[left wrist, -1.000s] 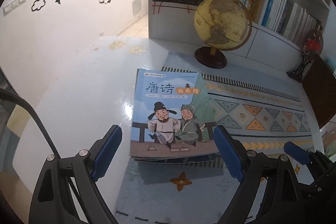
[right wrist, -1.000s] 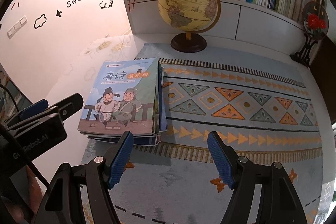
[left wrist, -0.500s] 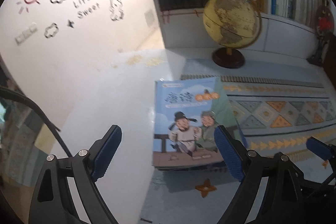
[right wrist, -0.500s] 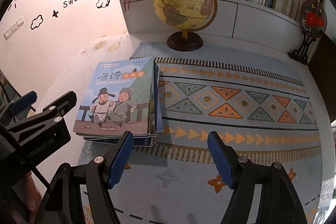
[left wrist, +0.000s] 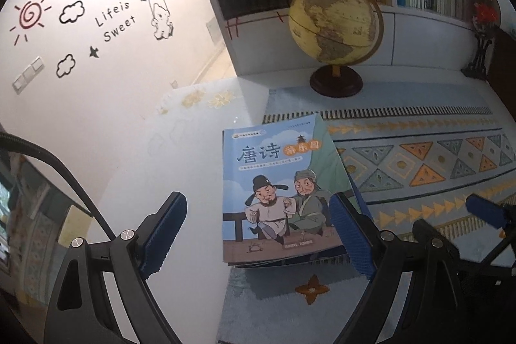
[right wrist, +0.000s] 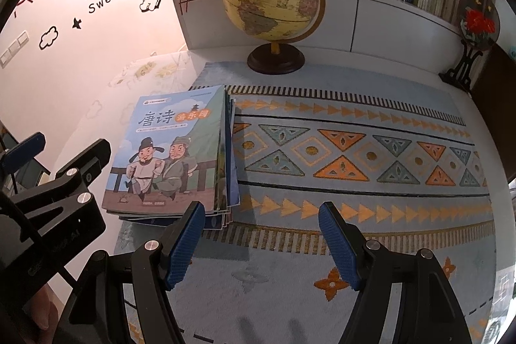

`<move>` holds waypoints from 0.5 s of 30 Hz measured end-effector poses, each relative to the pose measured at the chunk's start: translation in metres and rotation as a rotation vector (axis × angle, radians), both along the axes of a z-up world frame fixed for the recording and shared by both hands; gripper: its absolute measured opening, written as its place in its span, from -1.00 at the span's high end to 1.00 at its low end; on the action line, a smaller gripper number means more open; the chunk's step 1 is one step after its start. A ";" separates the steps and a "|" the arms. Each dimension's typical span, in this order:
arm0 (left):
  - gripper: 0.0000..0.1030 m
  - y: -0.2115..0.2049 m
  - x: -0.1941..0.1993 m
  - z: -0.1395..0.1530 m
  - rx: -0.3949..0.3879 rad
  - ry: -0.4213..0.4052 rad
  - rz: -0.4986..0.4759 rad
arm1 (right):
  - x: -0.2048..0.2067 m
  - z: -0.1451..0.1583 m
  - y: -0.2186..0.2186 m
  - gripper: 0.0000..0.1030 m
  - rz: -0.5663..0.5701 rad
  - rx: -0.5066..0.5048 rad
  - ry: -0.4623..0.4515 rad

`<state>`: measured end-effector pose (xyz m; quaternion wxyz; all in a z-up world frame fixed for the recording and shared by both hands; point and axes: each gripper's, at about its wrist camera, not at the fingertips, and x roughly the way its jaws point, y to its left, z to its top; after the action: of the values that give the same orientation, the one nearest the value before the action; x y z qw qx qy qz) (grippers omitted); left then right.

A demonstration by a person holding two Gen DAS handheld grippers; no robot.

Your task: Organize books

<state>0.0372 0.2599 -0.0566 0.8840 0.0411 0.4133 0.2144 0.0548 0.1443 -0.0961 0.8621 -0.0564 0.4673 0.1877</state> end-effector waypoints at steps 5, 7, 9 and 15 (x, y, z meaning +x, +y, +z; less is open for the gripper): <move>-0.74 0.000 0.001 -0.004 0.004 0.009 -0.013 | 0.008 0.001 -0.002 -0.38 -0.019 0.010 0.004; -0.74 0.003 0.003 -0.006 -0.004 0.015 -0.017 | 0.009 0.001 0.001 -0.38 -0.021 0.006 0.000; -0.74 0.005 0.005 -0.009 -0.013 0.030 -0.020 | 0.009 0.001 0.003 -0.38 -0.019 0.001 -0.002; -0.74 0.015 0.008 -0.022 -0.086 0.063 -0.023 | 0.012 -0.005 0.007 -0.38 -0.024 -0.003 0.014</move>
<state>0.0449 0.2753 -0.0781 0.8741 0.0145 0.4491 0.1847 0.0670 0.1511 -0.1008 0.8610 -0.0509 0.4741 0.1770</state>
